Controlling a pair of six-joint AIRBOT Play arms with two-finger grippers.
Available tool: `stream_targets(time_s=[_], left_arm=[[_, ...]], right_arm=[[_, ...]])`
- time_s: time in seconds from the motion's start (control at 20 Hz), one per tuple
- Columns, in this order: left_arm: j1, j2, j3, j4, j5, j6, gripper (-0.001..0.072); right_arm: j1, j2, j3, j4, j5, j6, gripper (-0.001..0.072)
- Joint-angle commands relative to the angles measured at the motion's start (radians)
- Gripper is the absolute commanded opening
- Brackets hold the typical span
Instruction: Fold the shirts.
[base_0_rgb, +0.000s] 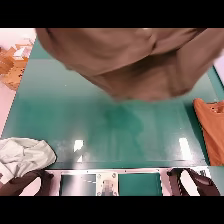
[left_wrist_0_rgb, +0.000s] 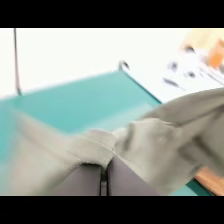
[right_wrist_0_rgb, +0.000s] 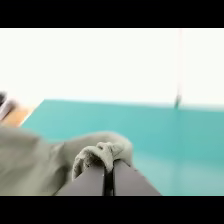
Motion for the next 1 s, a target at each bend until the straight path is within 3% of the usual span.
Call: stream_targets(time_s=[0.0,0.2,0.45,0.7,0.9,0.95], left_arm=[[0.002,0.068,0.074,0.128,-0.004,-0.046,0.0023],[0.002,0.055,0.026,0.293,-0.124,-0.145,0.0023],[0.002,-0.034,-0.351,0.294,-0.153,-0.151,0.0023],[0.002,-0.325,-0.777,0.159,0.131,0.065,0.0023],[0.002,-0.627,-0.771,0.045,0.291,0.173,0.0025],[0.002,-0.67,-0.748,0.04,0.314,0.182,0.0173]], right_arm=[[-0.041,0.055,0.137,-0.05,-0.028,0.002,0.0024],[-0.041,0.039,0.142,-0.048,-0.086,0.001,0.0024],[0.012,-0.148,-0.018,0.051,-0.086,-0.038,0.0024],[0.202,-0.469,-0.309,0.048,-0.195,-0.085,0.0025],[0.283,-0.75,-0.406,0.048,-0.26,-0.085,0.0024],[0.293,-0.803,-0.406,0.048,-0.261,-0.084,0.0024]])
